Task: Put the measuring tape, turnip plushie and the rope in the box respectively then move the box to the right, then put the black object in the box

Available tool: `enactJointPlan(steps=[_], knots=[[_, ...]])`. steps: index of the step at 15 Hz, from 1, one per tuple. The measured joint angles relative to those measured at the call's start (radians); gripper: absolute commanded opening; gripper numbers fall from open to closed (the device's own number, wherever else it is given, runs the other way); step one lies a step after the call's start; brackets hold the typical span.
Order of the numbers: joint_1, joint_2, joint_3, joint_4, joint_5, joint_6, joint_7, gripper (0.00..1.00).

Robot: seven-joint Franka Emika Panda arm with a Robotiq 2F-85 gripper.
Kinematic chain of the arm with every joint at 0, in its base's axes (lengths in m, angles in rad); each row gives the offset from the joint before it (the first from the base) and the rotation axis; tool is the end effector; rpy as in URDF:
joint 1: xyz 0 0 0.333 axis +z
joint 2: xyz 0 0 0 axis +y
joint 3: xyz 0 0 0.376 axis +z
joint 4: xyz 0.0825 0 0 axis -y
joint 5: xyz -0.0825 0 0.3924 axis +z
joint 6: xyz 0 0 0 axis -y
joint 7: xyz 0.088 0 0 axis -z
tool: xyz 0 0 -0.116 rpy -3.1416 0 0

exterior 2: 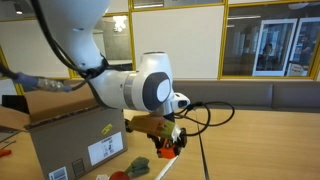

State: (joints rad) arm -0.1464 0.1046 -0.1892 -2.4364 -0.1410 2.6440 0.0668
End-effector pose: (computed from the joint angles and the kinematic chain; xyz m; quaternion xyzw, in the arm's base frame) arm 0.4830 -0.1650 0.3157 0.9878 -0.1392 0.0450 0.0531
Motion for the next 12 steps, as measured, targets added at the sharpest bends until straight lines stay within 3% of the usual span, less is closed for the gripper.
enactJointPlan(steps=[5, 8, 12], knots=[[0.038, -0.214, 0.054, -0.02, -0.192, -0.017, 0.266, 0.61], [0.037, -0.335, 0.141, -0.019, -0.252, -0.068, 0.389, 0.61], [0.047, -0.481, 0.289, -0.008, -0.245, -0.182, 0.472, 0.61]])
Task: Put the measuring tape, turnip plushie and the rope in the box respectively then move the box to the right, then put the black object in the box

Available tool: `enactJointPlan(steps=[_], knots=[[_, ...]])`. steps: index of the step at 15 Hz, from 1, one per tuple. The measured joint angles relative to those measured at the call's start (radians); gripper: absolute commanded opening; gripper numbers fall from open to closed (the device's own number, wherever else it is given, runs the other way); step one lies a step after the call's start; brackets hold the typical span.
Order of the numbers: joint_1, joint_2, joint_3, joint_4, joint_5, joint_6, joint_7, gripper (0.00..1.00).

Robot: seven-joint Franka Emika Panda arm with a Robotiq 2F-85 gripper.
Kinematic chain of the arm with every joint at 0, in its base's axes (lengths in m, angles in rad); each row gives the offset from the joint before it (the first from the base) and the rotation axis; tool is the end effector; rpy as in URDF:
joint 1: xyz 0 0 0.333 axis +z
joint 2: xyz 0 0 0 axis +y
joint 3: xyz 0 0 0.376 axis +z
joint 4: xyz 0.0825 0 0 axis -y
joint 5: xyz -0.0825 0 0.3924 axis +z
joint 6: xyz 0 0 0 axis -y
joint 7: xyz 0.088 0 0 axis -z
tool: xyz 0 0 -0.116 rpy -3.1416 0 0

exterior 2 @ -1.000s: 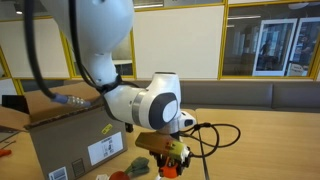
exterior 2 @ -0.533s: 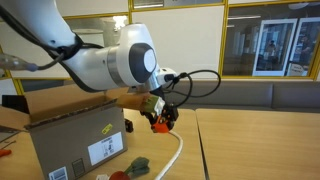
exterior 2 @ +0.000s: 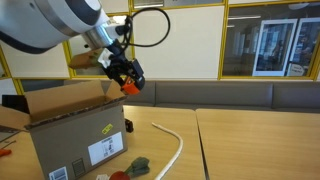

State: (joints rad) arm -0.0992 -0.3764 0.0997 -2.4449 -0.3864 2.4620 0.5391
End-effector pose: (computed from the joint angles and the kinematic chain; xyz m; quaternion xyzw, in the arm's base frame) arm 0.4490 0.0024 0.5242 0.9584 -0.1368 0.2255 0.1095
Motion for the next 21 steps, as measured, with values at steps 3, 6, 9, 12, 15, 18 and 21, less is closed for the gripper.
enactJointPlan(steps=[3, 6, 9, 12, 15, 18, 21], knots=[[0.032, -0.076, 0.107, 0.03, 0.023, -0.088, 0.047, 0.61], [0.08, -0.099, 0.18, 0.063, 0.073, -0.134, 0.068, 0.61], [0.124, -0.079, 0.215, 0.076, 0.129, -0.136, 0.068, 0.61], [0.16, -0.023, 0.224, 0.082, 0.182, -0.11, 0.068, 0.61], [0.182, 0.063, 0.224, 0.085, 0.226, -0.057, 0.068, 0.61], [0.197, 0.165, 0.222, 0.099, 0.273, -0.01, 0.065, 0.61], [0.211, 0.269, 0.214, 0.121, 0.306, 0.01, 0.062, 0.96]])
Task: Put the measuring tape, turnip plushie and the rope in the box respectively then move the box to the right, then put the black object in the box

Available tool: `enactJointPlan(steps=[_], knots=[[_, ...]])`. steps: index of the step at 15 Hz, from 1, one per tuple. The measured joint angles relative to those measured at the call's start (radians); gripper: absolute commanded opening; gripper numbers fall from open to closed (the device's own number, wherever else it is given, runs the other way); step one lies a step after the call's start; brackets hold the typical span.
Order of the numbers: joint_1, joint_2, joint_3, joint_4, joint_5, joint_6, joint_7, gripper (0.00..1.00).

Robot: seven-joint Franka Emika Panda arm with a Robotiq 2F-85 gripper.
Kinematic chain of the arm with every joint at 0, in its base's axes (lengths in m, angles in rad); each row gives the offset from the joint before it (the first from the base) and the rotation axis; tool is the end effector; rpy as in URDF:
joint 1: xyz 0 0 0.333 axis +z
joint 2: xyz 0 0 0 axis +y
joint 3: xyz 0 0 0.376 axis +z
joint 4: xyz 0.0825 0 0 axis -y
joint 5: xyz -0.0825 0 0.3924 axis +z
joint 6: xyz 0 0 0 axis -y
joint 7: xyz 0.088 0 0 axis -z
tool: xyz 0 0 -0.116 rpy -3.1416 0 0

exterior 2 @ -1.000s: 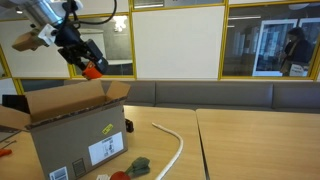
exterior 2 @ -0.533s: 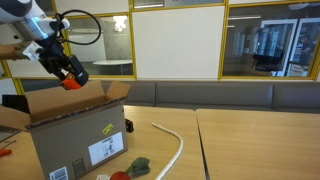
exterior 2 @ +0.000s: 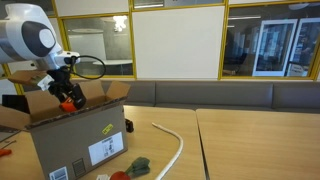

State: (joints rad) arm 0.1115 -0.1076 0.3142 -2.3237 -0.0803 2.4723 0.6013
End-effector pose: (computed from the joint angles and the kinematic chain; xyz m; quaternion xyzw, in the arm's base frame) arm 0.4723 0.2173 0.4529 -0.9895 0.0576 -0.1307 0.0218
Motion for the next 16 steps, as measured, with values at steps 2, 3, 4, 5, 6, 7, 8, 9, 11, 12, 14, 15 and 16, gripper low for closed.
enactJointPlan(steps=[2, 3, 4, 5, 6, 7, 8, 9, 11, 12, 14, 15, 16], knots=[[0.008, 0.06, -0.01, 0.018, 0.008, 0.001, 0.0, 1.0], [0.01, 0.085, -0.016, 0.028, 0.008, 0.001, 0.0, 1.0], [0.014, 0.105, -0.023, 0.04, 0.008, 0.001, 0.0, 1.0], [0.017, 0.12, -0.031, 0.052, 0.008, 0.001, 0.0, 1.0], [0.02, 0.131, -0.039, 0.062, 0.008, 0.001, 0.0, 1.0], [0.023, 0.137, -0.045, 0.07, 0.009, 0.0, 0.0, 1.0], [0.027, 0.141, -0.052, 0.077, 0.009, 0.0, 0.0, 1.0], [0.031, 0.142, -0.058, 0.083, 0.009, -0.001, 0.0, 1.0], [0.038, 0.14, -0.066, 0.097, 0.008, -0.006, 0.001, 1.0], [0.041, 0.135, -0.069, 0.104, 0.006, -0.01, 0.002, 1.0], [0.045, 0.104, -0.074, 0.114, -0.008, -0.019, 0.006, 1.0], [0.045, 0.08, -0.075, 0.116, -0.02, -0.025, 0.012, 1.0], [0.045, 0.049, -0.078, 0.115, -0.033, -0.035, 0.021, 1.0]])
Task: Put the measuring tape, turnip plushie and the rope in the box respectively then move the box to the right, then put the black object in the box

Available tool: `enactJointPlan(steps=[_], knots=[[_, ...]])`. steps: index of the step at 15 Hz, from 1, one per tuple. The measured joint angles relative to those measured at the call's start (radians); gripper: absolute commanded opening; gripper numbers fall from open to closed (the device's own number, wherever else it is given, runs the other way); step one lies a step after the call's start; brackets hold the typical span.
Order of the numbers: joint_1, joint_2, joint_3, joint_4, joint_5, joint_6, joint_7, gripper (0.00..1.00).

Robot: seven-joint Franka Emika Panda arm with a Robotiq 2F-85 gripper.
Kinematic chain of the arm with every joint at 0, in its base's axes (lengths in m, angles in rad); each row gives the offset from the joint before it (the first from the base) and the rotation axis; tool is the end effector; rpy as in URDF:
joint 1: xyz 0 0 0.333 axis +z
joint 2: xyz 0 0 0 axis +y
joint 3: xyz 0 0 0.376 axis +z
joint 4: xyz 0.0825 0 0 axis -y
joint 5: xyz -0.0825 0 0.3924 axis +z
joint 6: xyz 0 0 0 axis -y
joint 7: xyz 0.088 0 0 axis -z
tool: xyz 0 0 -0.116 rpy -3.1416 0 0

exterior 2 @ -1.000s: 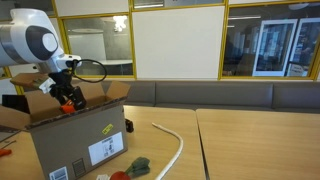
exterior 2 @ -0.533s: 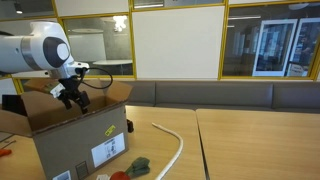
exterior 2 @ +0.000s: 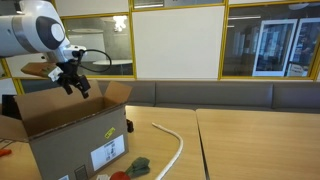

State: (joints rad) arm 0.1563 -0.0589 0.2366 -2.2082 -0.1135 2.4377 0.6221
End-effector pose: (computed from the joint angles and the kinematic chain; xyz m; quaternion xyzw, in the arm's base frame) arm 0.5091 0.2120 0.4807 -0.9857 0.0749 -0.1484 0.0261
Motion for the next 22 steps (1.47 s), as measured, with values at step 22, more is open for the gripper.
enactJointPlan(steps=[22], knots=[[-0.357, -0.74, -0.078, -0.373, -0.152, -0.351, 0.106, 1.0]])
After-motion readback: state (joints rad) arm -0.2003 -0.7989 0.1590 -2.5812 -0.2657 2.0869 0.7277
